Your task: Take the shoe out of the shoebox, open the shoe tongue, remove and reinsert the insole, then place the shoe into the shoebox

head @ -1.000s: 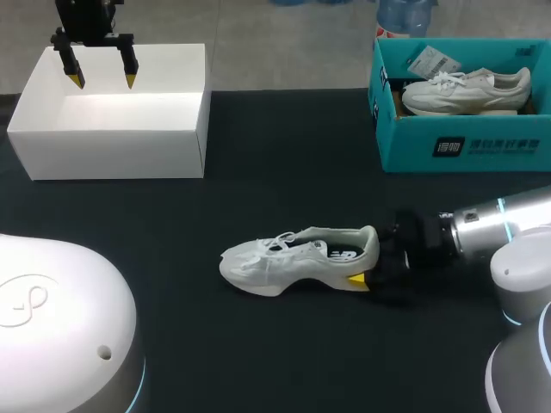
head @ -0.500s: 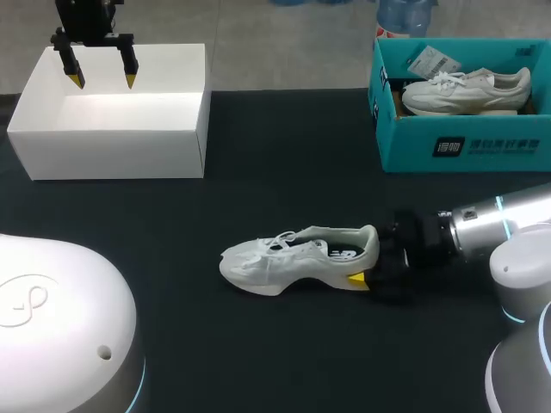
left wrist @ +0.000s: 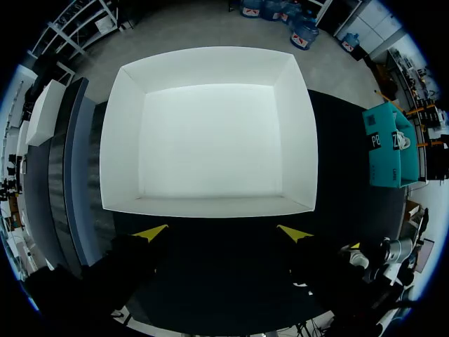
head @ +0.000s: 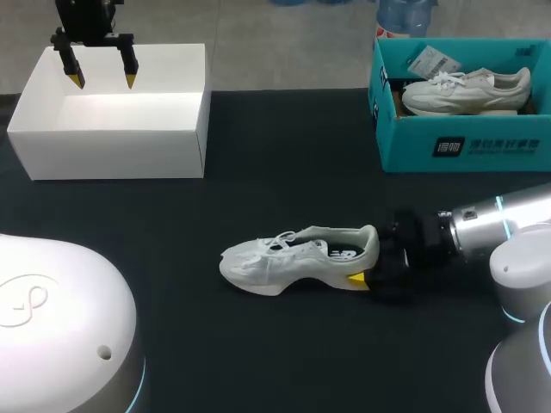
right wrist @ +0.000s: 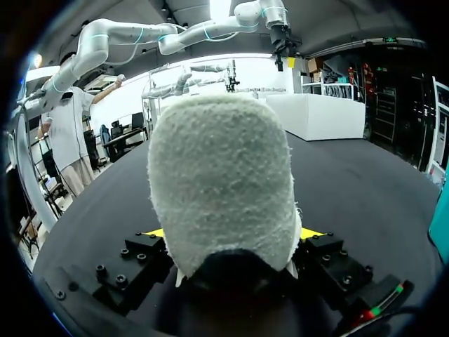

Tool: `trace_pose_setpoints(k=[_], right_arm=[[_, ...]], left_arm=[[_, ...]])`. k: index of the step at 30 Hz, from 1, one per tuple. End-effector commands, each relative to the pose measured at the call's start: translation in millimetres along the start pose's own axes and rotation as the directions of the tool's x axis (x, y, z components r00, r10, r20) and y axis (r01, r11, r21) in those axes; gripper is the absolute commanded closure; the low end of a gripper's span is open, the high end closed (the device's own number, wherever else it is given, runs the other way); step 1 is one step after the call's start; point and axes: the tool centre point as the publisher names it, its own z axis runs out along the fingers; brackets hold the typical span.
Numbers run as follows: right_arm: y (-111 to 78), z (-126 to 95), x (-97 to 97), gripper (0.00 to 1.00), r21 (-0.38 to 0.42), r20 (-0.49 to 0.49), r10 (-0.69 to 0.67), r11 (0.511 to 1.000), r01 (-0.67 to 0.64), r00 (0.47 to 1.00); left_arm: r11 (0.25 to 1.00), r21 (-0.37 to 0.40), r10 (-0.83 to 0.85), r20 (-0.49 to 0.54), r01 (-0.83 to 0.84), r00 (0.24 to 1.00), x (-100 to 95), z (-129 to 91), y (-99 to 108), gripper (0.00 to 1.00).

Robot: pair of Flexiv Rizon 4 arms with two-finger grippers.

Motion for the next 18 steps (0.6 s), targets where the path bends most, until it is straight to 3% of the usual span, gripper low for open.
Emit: trace_pose_setpoints(k=[1, 3, 8, 11, 18], right_arm=[[1.0, 1.0, -0.3, 1.00, 0.004, 0.000, 0.000, 1.000, 0.000, 1.000], [1.0, 1.0, -0.3, 1.00, 0.004, 0.000, 0.000, 1.000, 0.000, 1.000], [1.0, 1.0, -0.3, 1.00, 0.004, 0.000, 0.000, 1.000, 0.000, 1.000], [1.0, 1.0, -0.3, 1.00, 0.004, 0.000, 0.000, 1.000, 0.000, 1.000], [1.0, 1.0, -0.3, 1.00, 0.004, 0.000, 0.000, 1.000, 0.000, 1.000]], left_arm=[[1.000, 0.000, 0.000, 0.000, 0.000, 1.000, 0.0, 0.0, 0.0, 0.00], [1.000, 0.000, 0.000, 0.000, 0.000, 1.000, 0.0, 0.0, 0.0, 0.00], [0.999, 0.005, -0.052, 0.002, 0.052, 0.999, 26.4, -8.5, 32.9, 0.00], [0.992, 0.061, -0.111, 0.058, 0.107, 0.992, 43.3, -9.5, 50.0, 0.00], [0.975, 0.100, -0.204, 0.057, 0.197, 0.977, 78.3, -9.0, 87.0, 0.00]])
